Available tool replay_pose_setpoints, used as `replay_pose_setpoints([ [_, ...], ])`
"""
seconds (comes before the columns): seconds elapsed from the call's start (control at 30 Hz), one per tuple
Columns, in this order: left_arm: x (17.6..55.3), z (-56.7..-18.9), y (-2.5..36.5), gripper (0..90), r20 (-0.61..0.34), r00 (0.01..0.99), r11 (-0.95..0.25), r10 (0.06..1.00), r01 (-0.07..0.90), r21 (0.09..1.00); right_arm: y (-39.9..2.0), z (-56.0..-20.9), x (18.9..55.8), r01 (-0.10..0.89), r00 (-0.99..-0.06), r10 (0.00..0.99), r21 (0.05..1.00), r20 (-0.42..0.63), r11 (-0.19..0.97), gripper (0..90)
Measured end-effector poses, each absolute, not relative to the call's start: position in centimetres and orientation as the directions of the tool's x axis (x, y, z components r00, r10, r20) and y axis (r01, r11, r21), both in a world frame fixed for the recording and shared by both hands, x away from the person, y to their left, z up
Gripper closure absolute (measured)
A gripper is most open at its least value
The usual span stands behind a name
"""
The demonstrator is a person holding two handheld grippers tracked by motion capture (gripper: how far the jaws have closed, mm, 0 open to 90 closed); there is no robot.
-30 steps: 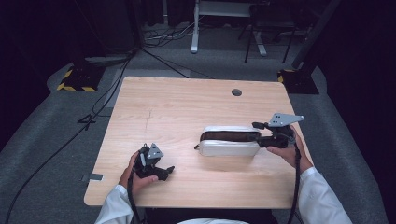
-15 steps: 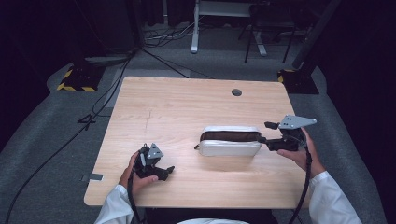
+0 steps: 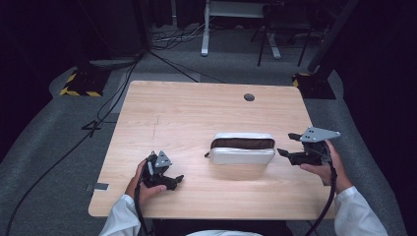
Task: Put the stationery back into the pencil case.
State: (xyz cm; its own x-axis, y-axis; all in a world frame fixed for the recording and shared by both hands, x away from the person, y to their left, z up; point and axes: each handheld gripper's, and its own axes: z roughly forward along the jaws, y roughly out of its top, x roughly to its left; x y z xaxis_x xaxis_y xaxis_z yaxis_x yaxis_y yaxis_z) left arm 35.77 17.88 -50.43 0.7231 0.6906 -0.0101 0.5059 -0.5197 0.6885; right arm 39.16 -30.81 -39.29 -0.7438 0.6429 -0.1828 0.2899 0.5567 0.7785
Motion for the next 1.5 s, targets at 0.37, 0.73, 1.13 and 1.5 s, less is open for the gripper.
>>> replay_pose_setpoints([
  [0.37,35.8,-50.4,17.9,14.1,-0.01,0.723,-0.52,0.691,0.506,0.688,-32.5,-40.7,38.0,0.323,-0.727,0.658,0.749,-0.196,0.579,28.8],
  [0.73,35.8,-50.4,17.9,14.1,-0.01,0.723,-0.52,0.691,0.506,0.688,-33.6,-43.0,37.2,0.362,-0.714,0.675,0.726,-0.187,0.585,28.6],
  [1.13,35.8,-50.4,17.9,14.1,-0.01,0.723,-0.52,0.691,0.506,0.688,-34.8,-45.9,35.7,0.388,-0.722,0.672,0.709,-0.163,0.589,27.8],
  [1.5,35.8,-50.4,17.9,14.1,-0.01,0.723,-0.52,0.691,0.506,0.689,-36.7,-48.3,34.3,0.421,-0.716,0.687,0.711,-0.121,0.564,27.6],
])
